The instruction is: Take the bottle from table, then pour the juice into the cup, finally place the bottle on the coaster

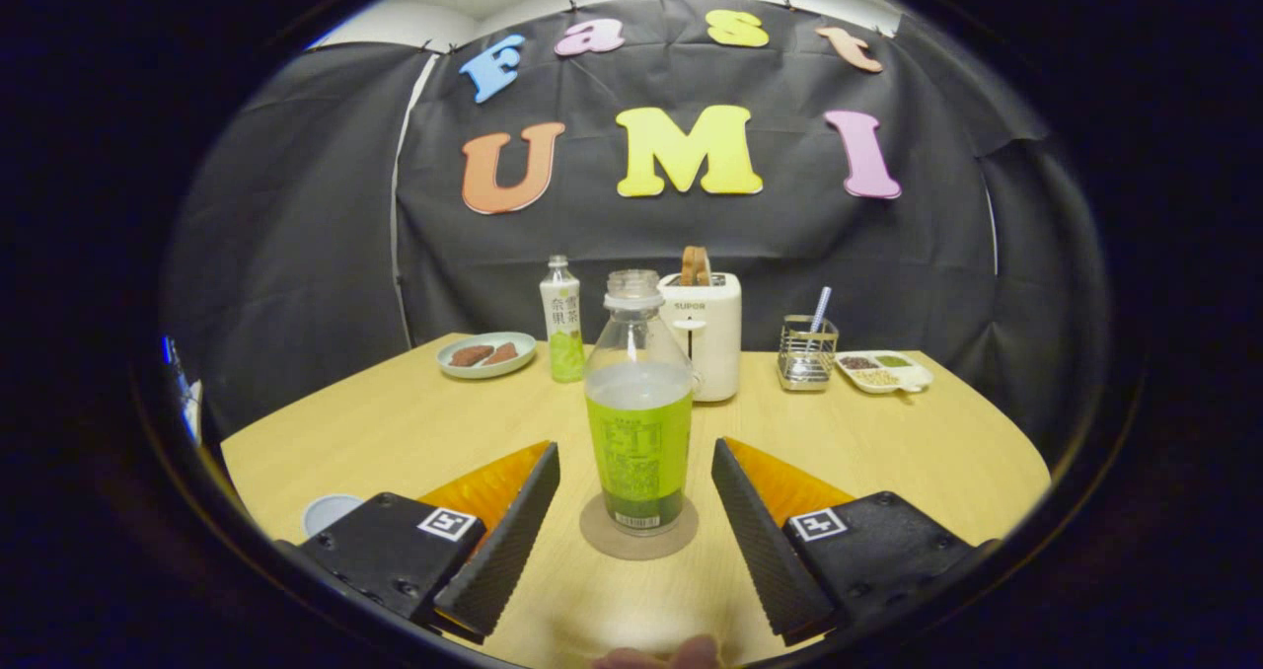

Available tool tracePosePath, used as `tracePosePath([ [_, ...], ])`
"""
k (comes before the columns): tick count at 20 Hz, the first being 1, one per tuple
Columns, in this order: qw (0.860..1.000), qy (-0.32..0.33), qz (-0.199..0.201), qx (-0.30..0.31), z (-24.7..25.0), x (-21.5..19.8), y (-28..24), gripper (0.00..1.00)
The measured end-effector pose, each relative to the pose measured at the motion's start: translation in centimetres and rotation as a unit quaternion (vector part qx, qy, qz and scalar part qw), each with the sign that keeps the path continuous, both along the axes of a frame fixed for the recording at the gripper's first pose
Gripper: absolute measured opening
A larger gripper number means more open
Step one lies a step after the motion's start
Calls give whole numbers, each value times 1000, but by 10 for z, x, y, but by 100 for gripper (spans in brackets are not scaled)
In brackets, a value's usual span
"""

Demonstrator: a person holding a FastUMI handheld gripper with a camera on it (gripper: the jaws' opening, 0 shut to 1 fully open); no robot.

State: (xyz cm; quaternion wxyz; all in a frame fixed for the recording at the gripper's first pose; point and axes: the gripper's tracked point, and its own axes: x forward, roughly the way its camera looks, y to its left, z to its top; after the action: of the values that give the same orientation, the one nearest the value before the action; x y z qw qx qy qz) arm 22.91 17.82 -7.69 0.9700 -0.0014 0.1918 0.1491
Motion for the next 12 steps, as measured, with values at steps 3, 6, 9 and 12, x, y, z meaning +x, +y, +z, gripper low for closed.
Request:
tracePosePath([
  [3,999,-24,-32,1,20,-41,-26,100],
  [6,997,-41,-60,-5,39,-84,-56,100],
  [9,995,-54,-87,-13,57,-131,-86,100],
  [12,992,-70,-99,-24,70,-178,-110,100],
])
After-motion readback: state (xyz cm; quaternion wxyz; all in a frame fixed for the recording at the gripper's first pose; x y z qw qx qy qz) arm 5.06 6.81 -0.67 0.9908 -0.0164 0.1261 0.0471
